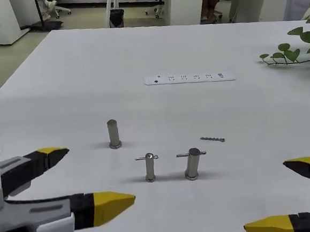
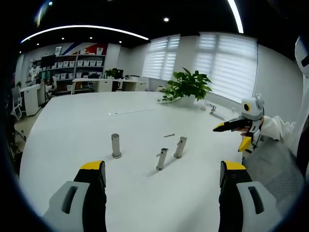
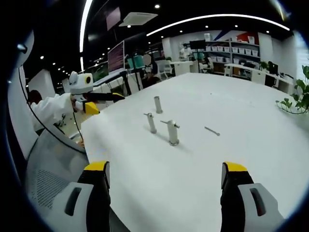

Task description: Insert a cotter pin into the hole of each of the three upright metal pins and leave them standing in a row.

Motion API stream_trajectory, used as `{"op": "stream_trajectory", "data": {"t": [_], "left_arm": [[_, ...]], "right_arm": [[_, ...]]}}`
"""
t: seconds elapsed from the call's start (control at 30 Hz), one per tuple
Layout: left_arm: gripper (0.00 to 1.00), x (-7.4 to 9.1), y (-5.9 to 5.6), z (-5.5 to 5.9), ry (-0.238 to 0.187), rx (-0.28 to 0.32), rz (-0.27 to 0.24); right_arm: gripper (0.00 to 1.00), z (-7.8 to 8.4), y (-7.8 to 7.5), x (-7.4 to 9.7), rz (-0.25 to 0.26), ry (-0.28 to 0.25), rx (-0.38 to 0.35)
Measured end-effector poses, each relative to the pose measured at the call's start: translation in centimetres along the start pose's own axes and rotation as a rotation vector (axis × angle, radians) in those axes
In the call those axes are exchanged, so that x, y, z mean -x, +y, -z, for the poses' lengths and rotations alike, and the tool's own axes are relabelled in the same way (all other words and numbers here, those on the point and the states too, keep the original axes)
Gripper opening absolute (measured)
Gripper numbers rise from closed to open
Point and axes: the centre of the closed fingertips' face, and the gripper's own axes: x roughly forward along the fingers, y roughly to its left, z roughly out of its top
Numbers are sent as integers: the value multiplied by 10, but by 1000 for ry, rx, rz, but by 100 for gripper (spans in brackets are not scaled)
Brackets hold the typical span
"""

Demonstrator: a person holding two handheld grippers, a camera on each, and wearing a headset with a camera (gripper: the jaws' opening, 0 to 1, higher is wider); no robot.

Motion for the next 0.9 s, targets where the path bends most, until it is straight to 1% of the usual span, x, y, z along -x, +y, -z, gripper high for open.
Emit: {"op": "stream_trajectory", "data": {"t": [0.03, 0.13, 0.17, 0.27, 0.33, 0.4, 0.5, 0.53, 0.57, 0.63, 0.67, 0.7, 0.77, 0.8, 0.83, 0.9], "left_arm": [[97, -3, 4, -4, 0, -24, -8], [96, -11, 10, -15, -6, -42, -4], [96, -15, 14, -19, -14, -54, -9], [95, -23, 22, -26, -24, -57, -15], [93, -31, 28, -28, -25, -61, -15], [91, -39, 34, -28, -15, -69, -17], [90, -52, 46, -27, -9, -57, -27], [88, -55, 49, -26, -4, -49, -31], [84, -59, 52, -25, -6, -14, -35], [80, -64, 56, -26, -20, 6, -30], [79, -67, 59, -26, -22, 20, -30], [78, -70, 61, -25, -20, 21, -33], [75, -74, 66, -24, -23, 31, -45], [74, -77, 71, -23, -22, 34, -61], [73, -78, 73, -22, -22, 34, -67], [68, -82, 80, -19, -18, 32, -83]], "right_arm": [[95, 2, 0, 0, 3, 12, 15], [95, 4, 1, 0, 0, 16, 13], [94, 4, 1, 0, 1, 14, 10], [94, 4, 1, 1, 6, 14, 10], [94, 4, 0, 1, 8, 11, 9], [94, 4, 0, 2, 7, 14, 7], [94, 6, -1, 2, 15, 24, 10], [94, 6, -1, 2, 15, 26, 11], [94, 6, -1, 3, 16, 27, 11], [93, 6, -1, 3, 18, 27, 9], [93, 6, -1, 3, 19, 26, 9], [93, 6, 0, 4, 19, 27, 8], [93, 6, 0, 4, 20, 27, 9], [93, 7, 0, 5, 21, 30, 12], [93, 8, 0, 5, 24, 33, 14], [92, 8, 1, 6, 22, 35, 15]]}}
